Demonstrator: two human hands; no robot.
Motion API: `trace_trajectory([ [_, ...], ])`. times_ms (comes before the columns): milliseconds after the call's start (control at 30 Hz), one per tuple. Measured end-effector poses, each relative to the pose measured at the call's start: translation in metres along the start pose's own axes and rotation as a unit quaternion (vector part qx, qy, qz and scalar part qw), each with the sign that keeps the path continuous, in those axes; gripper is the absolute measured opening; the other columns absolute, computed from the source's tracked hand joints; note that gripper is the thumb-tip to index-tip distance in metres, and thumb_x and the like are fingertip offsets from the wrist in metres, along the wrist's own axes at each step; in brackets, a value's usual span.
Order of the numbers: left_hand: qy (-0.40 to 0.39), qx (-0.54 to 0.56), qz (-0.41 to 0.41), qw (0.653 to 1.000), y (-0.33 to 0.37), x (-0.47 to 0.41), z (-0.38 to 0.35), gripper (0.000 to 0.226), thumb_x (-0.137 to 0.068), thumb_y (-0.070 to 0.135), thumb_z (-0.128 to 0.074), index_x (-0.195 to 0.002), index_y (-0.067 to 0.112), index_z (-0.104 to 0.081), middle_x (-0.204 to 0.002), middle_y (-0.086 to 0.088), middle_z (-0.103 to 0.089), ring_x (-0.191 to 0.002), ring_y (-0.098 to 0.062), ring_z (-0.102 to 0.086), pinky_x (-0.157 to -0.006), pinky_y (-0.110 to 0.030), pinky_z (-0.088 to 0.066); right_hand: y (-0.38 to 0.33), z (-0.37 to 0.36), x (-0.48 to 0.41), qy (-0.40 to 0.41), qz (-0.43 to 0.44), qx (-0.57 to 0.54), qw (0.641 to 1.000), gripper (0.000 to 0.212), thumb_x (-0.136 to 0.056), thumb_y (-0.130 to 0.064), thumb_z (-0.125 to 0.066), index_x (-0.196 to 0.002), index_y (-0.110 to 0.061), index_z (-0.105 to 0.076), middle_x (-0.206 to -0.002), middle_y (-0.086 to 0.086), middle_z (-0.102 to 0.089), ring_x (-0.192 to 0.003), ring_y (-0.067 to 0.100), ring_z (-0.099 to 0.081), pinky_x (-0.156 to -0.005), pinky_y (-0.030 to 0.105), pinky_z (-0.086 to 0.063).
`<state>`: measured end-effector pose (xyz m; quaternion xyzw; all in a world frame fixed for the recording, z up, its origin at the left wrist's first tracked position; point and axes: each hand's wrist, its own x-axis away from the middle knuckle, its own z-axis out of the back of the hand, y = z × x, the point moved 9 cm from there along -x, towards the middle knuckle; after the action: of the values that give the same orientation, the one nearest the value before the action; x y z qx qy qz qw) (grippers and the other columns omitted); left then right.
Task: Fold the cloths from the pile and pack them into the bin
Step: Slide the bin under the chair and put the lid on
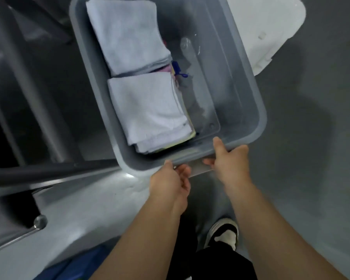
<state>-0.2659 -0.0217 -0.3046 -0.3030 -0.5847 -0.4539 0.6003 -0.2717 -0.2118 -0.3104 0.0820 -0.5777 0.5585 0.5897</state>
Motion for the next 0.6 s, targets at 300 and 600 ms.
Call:
trace_trajectory([
  [300,-0.044,0.020,-0.041,0.998,0.091,-0.016,-0.022,0.018,-0.109,0.025,-0.043,-0.103,0.015,-0.058,-0.070,0.003,-0.074,-0.046,-0.005,-0.061,-0.041,-0.019,-0.032,-0.074,-0.088,-0.032,-0.084,-0.008,0.015,0.996,0.048,-0.100,-0.035,-0.068,-0.129,-0.005,-0.044,-0.108,0.008,-0.070,-0.067,0.021,-0.078,-0.083,0.048,-0.064],
  [600,-0.046,0.027,-0.117,0.992,0.145,-0.037,-0.046,0.022,-0.108,0.031,-0.046,-0.098,0.016,-0.059,-0.071,0.004,-0.072,-0.053,-0.009,-0.062,-0.048,-0.022,-0.035,-0.118,-0.131,-0.071,-0.133,0.015,0.113,0.985,0.053,-0.101,-0.051,-0.058,-0.133,-0.011,-0.044,-0.110,0.011,-0.073,-0.053,0.004,-0.071,-0.035,0.019,-0.034],
])
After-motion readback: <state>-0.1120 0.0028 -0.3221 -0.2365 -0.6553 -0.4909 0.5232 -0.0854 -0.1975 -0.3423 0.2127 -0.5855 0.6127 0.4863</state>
